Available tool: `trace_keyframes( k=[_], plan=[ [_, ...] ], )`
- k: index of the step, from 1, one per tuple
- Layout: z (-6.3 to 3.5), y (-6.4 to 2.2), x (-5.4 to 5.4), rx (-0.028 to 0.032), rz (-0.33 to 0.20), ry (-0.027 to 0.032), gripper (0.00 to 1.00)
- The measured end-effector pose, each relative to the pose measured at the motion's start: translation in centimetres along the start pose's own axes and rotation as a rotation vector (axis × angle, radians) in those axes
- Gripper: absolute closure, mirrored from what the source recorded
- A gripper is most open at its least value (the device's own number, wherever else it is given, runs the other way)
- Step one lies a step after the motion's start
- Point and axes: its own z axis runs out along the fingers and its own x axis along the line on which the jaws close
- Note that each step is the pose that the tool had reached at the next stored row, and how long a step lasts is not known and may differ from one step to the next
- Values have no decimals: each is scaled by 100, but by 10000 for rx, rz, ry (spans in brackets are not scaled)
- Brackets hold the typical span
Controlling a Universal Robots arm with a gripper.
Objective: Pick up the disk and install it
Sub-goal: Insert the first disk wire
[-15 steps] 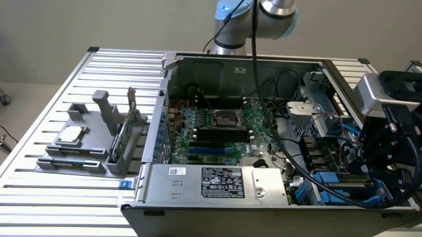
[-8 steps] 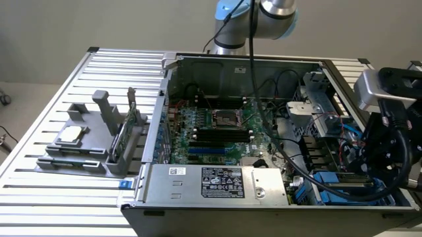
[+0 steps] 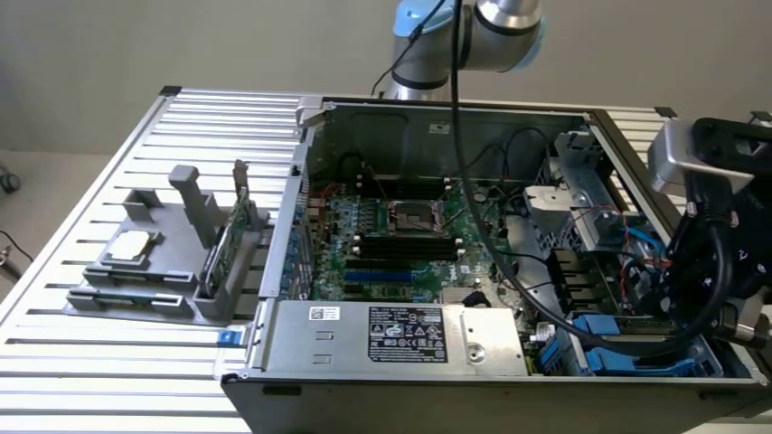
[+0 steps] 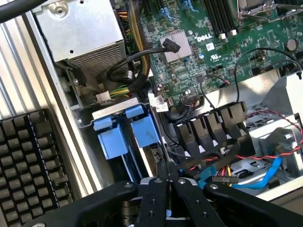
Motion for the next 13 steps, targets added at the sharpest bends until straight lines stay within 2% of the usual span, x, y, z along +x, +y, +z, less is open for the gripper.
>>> trace_keyframes(
  k=[13],
  plan=[
    [0, 0, 0, 80, 1337, -211, 89]
  ],
)
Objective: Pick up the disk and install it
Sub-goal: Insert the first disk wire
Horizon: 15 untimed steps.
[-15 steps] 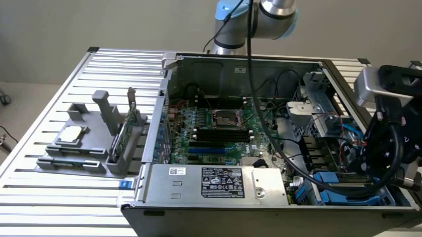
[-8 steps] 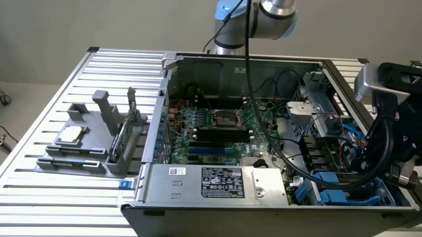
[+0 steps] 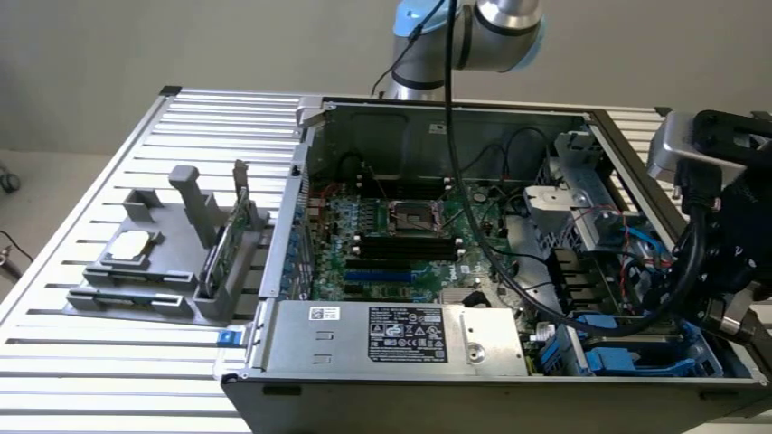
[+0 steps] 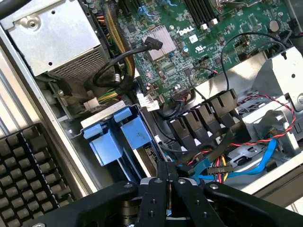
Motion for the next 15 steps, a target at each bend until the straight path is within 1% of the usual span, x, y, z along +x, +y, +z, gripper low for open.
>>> trace_keyframes(
  k=[6, 12, 15],
  plan=[
    [0, 0, 0, 12, 545, -124, 89],
    [0, 0, 0, 16, 1131, -272, 89],
    [1, 0, 0, 32, 1468, -336, 89]
  ],
)
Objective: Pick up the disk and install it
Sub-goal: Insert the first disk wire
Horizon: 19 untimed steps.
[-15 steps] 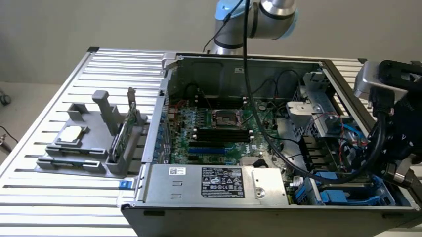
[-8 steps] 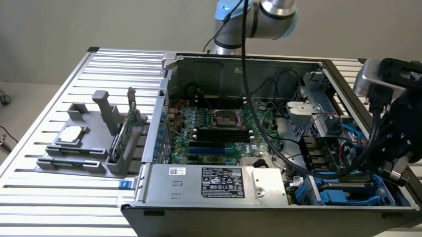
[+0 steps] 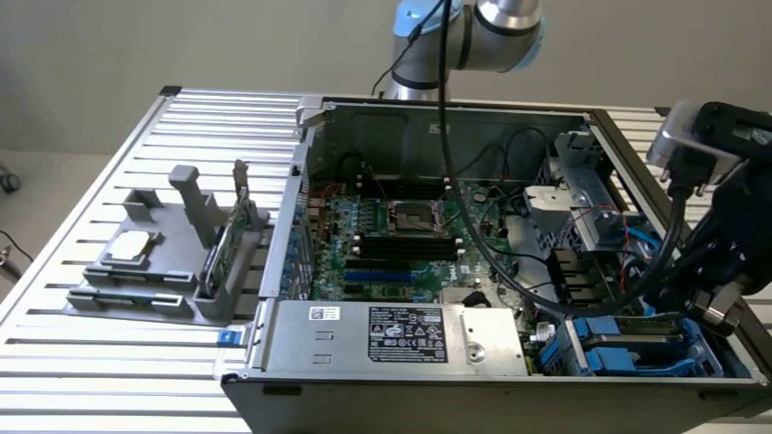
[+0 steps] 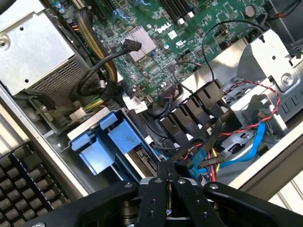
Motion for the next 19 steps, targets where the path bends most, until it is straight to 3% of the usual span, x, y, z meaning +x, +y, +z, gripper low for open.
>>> trace_keyframes(
  k=[19],
  plan=[
    [-1, 1, 1, 163, 2285, -377, 89]
  ],
)
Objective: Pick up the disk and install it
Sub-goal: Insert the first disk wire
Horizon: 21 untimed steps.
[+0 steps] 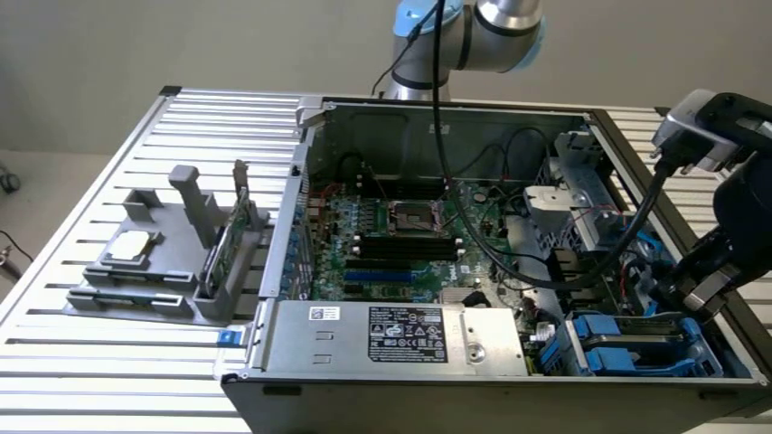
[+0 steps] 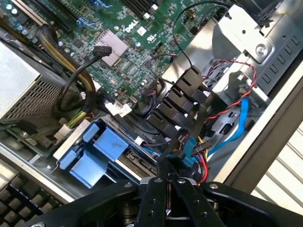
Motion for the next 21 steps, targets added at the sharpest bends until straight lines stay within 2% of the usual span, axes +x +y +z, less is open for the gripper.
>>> trace_keyframes(
  k=[14, 16, 21],
  plan=[
    [-1, 0, 1, 122, 1677, -274, 89],
    [0, 1, 1, 150, 2085, -343, 89],
    [-1, 2, 2, 192, 2683, -441, 89]
  ],
)
